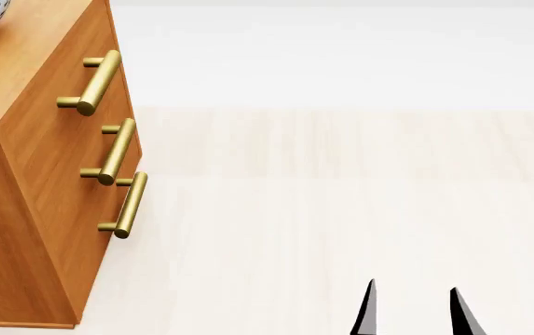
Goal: Put the bowl on top of the cabinet.
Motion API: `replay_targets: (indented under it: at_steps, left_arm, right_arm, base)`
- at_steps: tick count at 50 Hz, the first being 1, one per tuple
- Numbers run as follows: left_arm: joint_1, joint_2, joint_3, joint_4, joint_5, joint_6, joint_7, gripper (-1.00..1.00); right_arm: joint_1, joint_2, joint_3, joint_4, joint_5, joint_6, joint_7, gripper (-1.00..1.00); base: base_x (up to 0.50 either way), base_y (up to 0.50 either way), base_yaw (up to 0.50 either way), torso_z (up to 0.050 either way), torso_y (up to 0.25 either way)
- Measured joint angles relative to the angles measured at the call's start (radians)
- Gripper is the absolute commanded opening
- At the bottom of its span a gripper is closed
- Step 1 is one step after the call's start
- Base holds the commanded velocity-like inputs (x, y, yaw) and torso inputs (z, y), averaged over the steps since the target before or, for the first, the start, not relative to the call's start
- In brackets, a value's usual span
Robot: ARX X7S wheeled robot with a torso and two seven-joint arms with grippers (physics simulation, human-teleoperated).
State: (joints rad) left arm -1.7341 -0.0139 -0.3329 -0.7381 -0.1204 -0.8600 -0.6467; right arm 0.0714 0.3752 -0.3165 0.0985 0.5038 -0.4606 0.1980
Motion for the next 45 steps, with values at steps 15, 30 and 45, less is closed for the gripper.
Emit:
replay_targets:
  at_steps: [15,30,45]
  left_arm:
    - [0.060,0.002,0.216,0.159,-0.181,-0.077,-0.061,1.00]
    - [0.131,0.000,0.358,0.358,-0.315,-0.163,-0.114,1.00]
    - [0.198,0.004,0.482,0.584,-0.496,-0.268,-0.191,1.00]
  right_arm:
    - [0.005,0.000,-0.002,0.006,0.002,0.001,0.000,1.00]
    - [0.011,-0.001,-0.006,0.013,0.004,0.004,-0.001,1.00]
    - [0.016,-0.002,-0.009,0.016,0.001,0.007,0.001,1.00]
  base:
    - [0.00,0.00,0.00,0.000,0.000]
    - [0.00,0.00,0.00,0.000,0.000]
    - [0.00,0.00,0.00,0.000,0.000]
